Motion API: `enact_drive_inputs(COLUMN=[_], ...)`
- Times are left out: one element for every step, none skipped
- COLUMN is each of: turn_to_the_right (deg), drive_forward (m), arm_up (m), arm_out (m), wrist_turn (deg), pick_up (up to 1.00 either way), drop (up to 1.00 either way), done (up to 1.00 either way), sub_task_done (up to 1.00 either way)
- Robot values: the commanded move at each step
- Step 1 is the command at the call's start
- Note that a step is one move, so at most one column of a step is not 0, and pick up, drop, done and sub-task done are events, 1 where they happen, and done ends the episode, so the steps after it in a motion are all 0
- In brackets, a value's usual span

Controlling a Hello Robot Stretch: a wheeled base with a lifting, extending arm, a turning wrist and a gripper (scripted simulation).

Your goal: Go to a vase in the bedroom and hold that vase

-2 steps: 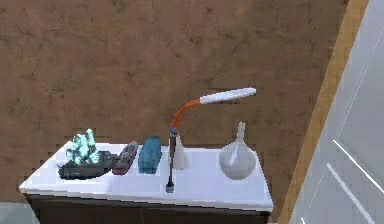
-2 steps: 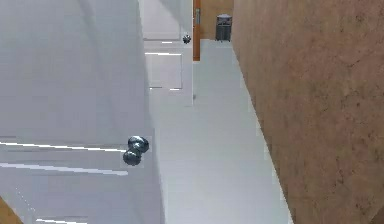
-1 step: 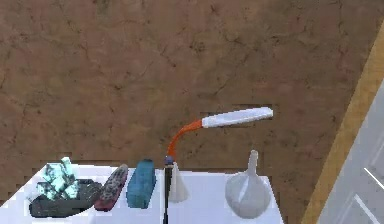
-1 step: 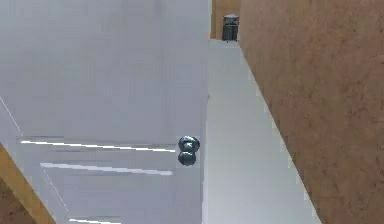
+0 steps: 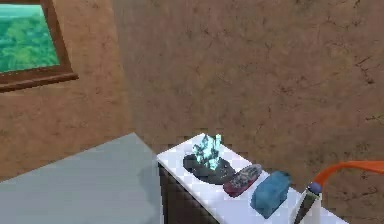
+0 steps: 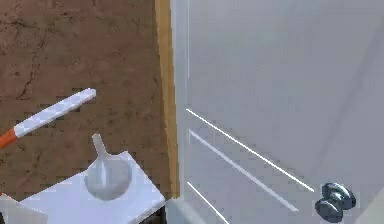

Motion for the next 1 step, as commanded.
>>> enact_drive_inputs(turn_to_the_right=[-45.0], drive_forward=[0.0], arm_up=[0.0], arm_out=[0.0], wrist_turn=[0.0], pick_up=[0.0], drop=[0.0], done=[0.0], sub_task_done=[0.0])
